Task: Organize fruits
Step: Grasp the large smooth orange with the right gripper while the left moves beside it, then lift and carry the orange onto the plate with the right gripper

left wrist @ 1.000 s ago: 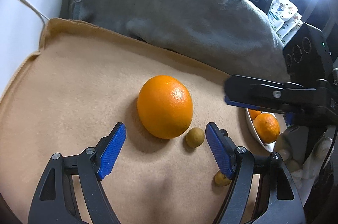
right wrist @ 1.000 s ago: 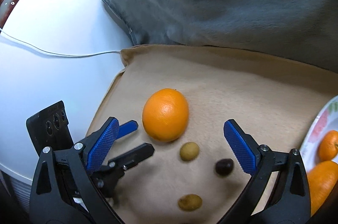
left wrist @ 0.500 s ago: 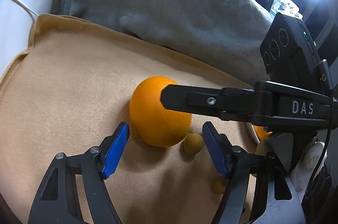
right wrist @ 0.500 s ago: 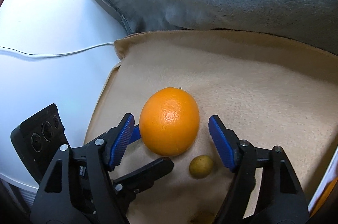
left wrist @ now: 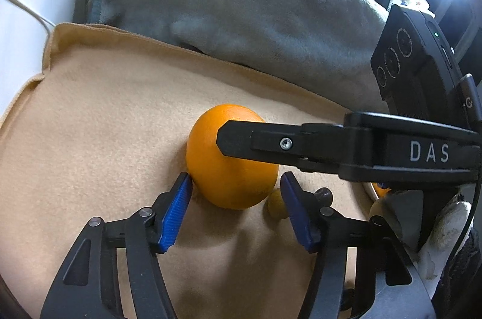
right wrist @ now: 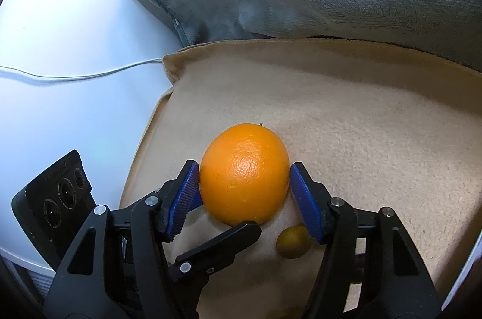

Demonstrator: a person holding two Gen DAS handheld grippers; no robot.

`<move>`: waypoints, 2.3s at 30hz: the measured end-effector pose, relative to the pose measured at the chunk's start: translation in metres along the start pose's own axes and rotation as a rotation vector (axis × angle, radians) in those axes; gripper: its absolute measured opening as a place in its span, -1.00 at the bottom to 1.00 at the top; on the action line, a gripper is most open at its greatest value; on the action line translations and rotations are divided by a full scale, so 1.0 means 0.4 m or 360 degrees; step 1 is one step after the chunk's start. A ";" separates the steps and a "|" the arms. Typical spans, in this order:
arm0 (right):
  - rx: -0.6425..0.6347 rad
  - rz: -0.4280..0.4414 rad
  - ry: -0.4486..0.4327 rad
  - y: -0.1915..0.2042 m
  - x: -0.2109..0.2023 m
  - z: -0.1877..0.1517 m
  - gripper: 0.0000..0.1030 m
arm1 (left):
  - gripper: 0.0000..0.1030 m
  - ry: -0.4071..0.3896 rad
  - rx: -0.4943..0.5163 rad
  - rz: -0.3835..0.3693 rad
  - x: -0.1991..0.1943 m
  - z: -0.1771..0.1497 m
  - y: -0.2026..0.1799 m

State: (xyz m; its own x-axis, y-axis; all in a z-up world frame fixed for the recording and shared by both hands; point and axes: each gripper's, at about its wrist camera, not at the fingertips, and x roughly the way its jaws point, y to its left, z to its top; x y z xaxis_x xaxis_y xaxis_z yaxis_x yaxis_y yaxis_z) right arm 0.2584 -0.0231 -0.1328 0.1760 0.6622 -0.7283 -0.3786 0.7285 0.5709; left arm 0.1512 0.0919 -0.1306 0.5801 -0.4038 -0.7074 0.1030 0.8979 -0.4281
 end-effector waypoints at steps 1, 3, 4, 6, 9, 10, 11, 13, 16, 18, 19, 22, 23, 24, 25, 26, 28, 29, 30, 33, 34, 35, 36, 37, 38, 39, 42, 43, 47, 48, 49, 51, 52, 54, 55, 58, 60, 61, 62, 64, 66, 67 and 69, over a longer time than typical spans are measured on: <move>-0.0002 0.0001 -0.0003 0.000 -0.005 -0.003 0.27 | 0.15 -0.0001 0.0000 0.0000 -0.002 0.001 -0.003; -0.0012 0.0002 -0.0012 0.002 -0.013 -0.007 0.27 | 0.15 -0.0006 0.0006 0.0002 -0.009 -0.004 -0.015; -0.0017 0.0001 -0.0019 0.004 -0.018 -0.008 0.27 | 0.15 -0.0010 0.0012 0.0003 -0.013 -0.006 -0.020; -0.0025 -0.0001 -0.0035 0.007 -0.030 -0.012 0.27 | 0.15 -0.0020 0.0030 0.0009 -0.018 -0.006 -0.036; -0.0031 0.0005 -0.0062 0.012 -0.050 -0.020 0.27 | 0.15 -0.0044 0.0048 0.0024 -0.028 -0.007 -0.063; -0.0036 0.0006 -0.0074 0.015 -0.060 -0.023 0.27 | 0.15 -0.0054 0.0056 0.0026 -0.035 -0.008 -0.066; -0.0042 0.0004 -0.0083 0.018 -0.067 -0.025 0.27 | 0.15 -0.0061 0.0064 0.0026 -0.039 -0.008 -0.057; -0.0059 -0.0004 -0.0104 0.025 -0.084 -0.029 0.27 | 0.15 -0.0077 0.0079 0.0026 -0.045 -0.016 -0.075; -0.0070 -0.0006 -0.0142 0.030 -0.121 -0.039 0.27 | 0.15 -0.0104 0.0107 0.0021 -0.063 -0.019 -0.099; -0.0070 -0.0005 -0.0164 0.030 -0.142 -0.044 0.27 | 0.15 -0.0120 0.0127 0.0017 -0.073 -0.020 -0.119; -0.0070 -0.0006 -0.0174 0.030 -0.151 -0.047 0.26 | 0.15 -0.0126 0.0138 0.0013 -0.077 -0.021 -0.130; -0.0066 -0.0007 -0.0204 0.022 -0.181 -0.057 0.26 | 0.15 -0.0139 0.0169 0.0006 -0.087 -0.014 -0.167; -0.0063 -0.0006 -0.0213 0.018 -0.192 -0.062 0.26 | 0.15 -0.0145 0.0180 0.0007 -0.087 -0.016 -0.179; -0.0062 -0.0007 -0.0222 0.015 -0.203 -0.066 0.26 | 0.15 -0.0151 0.0195 0.0011 -0.085 -0.016 -0.195; -0.0062 -0.0011 -0.0231 0.013 -0.212 -0.071 0.26 | 0.15 -0.0154 0.0211 0.0013 -0.085 -0.018 -0.207; -0.0063 -0.0018 -0.0242 0.009 -0.225 -0.076 0.26 | 0.15 -0.0154 0.0225 0.0010 -0.086 -0.018 -0.217; -0.0056 -0.0025 -0.0263 -0.002 -0.249 -0.086 0.26 | 0.15 -0.0153 0.0245 0.0001 -0.074 -0.012 -0.230; -0.0050 -0.0025 -0.0270 -0.005 -0.256 -0.090 0.26 | 0.15 -0.0154 0.0255 -0.0005 -0.073 -0.012 -0.240; -0.0043 -0.0025 -0.0281 -0.012 -0.267 -0.094 0.26 | 0.15 -0.0155 0.0267 -0.0012 -0.075 -0.013 -0.256; -0.0027 -0.0035 -0.0313 -0.029 -0.299 -0.107 0.26 | 0.15 -0.0155 0.0302 -0.0032 -0.069 -0.016 -0.294; -0.0023 -0.0040 -0.0324 -0.036 -0.313 -0.112 0.26 | 0.15 -0.0155 0.0317 -0.0039 -0.066 -0.015 -0.307; -0.0021 -0.0046 -0.0333 -0.044 -0.328 -0.118 0.26 | 0.15 -0.0154 0.0327 -0.0043 -0.064 -0.014 -0.319; -0.0019 -0.0051 -0.0341 -0.053 -0.344 -0.126 0.26 | 0.15 -0.0153 0.0336 -0.0050 -0.060 -0.012 -0.331; -0.0015 -0.0058 -0.0350 -0.059 -0.355 -0.131 0.26 | 0.15 -0.0150 0.0347 -0.0059 -0.055 -0.011 -0.344; -0.0007 -0.0065 -0.0361 -0.068 -0.371 -0.139 0.26 | 0.15 -0.0148 0.0357 -0.0066 -0.054 -0.012 -0.356; -0.0001 -0.0067 -0.0368 -0.076 -0.382 -0.143 0.26 | 0.15 -0.0144 0.0370 -0.0074 -0.050 -0.012 -0.370; 0.0025 -0.0076 -0.0400 -0.103 -0.424 -0.162 0.26 | 0.15 -0.0135 0.0406 -0.0102 -0.042 -0.013 -0.410; 0.0032 -0.0080 -0.0410 -0.108 -0.433 -0.166 0.26 | 0.15 -0.0132 0.0418 -0.0111 -0.039 -0.013 -0.423; 0.0072 -0.0102 -0.0457 -0.148 -0.485 -0.189 0.26 | 0.15 -0.0114 0.0468 -0.0150 -0.017 -0.013 -0.485; 0.0085 -0.0107 -0.0469 -0.158 -0.497 -0.194 0.26 | 0.15 -0.0110 0.0477 -0.0160 -0.012 -0.014 -0.497; 0.0098 -0.0112 -0.0481 -0.168 -0.510 -0.199 0.26 | 0.15 -0.0105 0.0487 -0.0170 -0.007 -0.016 -0.511; 0.0123 -0.0124 -0.0502 -0.194 -0.536 -0.210 0.26 | 0.15 -0.0093 0.0513 -0.0192 0.005 -0.017 -0.541; 0.0135 -0.0131 -0.0511 -0.203 -0.546 -0.215 0.26 | 0.15 -0.0087 0.0524 -0.0201 0.011 -0.019 -0.556; 0.0161 -0.0142 -0.0528 -0.231 -0.571 -0.227 0.26 | 0.15 -0.0071 0.0548 -0.0220 0.022 -0.026 -0.583; 0.0175 -0.0149 -0.0534 -0.243 -0.581 -0.234 0.26 | 0.15 -0.0061 0.0560 -0.0230 0.030 -0.030 -0.597; 0.0215 -0.0163 -0.0546 -0.275 -0.605 -0.250 0.26 | 0.15 -0.0030 0.0587 -0.0253 0.053 -0.039 -0.631; 0.0246 -0.0167 -0.0553 -0.301 -0.619 -0.263 0.26 | 0.15 -0.0004 0.0599 -0.0270 0.072 -0.044 -0.655; 0.0259 -0.0169 -0.0556 -0.311 -0.625 -0.268 0.26 | 0.15 0.0005 0.0606 -0.0274 0.078 -0.047 -0.663; 0.0276 -0.0171 -0.0558 -0.324 -0.631 -0.274 0.26 | 0.15 0.0016 0.0612 -0.0278 0.087 -0.049 -0.672; 0.0301 -0.0177 -0.0562 -0.346 -0.641 -0.283 0.26 | 0.15 0.0040 0.0626 -0.0286 0.103 -0.057 -0.689; 0.0327 -0.0179 -0.0565 -0.369 -0.650 -0.290 0.26 | 0.15 0.0061 0.0640 -0.0291 0.119 -0.065 -0.705; 0.0341 -0.0177 -0.0566 -0.379 -0.653 -0.294 0.26 | 0.15 0.0069 0.0645 -0.0293 0.121 -0.073 -0.708; 0.0368 -0.0170 -0.0564 -0.396 -0.655 -0.299 0.26 | 0.15 0.0089 0.0651 -0.0295 0.135 -0.080 -0.715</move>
State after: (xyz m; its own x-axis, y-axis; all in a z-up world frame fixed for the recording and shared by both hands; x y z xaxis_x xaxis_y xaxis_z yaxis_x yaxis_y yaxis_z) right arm 0.1637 -0.3331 -0.0779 0.5192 0.5707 -0.6362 -0.1349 0.7898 0.5984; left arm 0.1273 -0.1921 -0.0643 0.4783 -0.5629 -0.6741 0.5183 0.8006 -0.3009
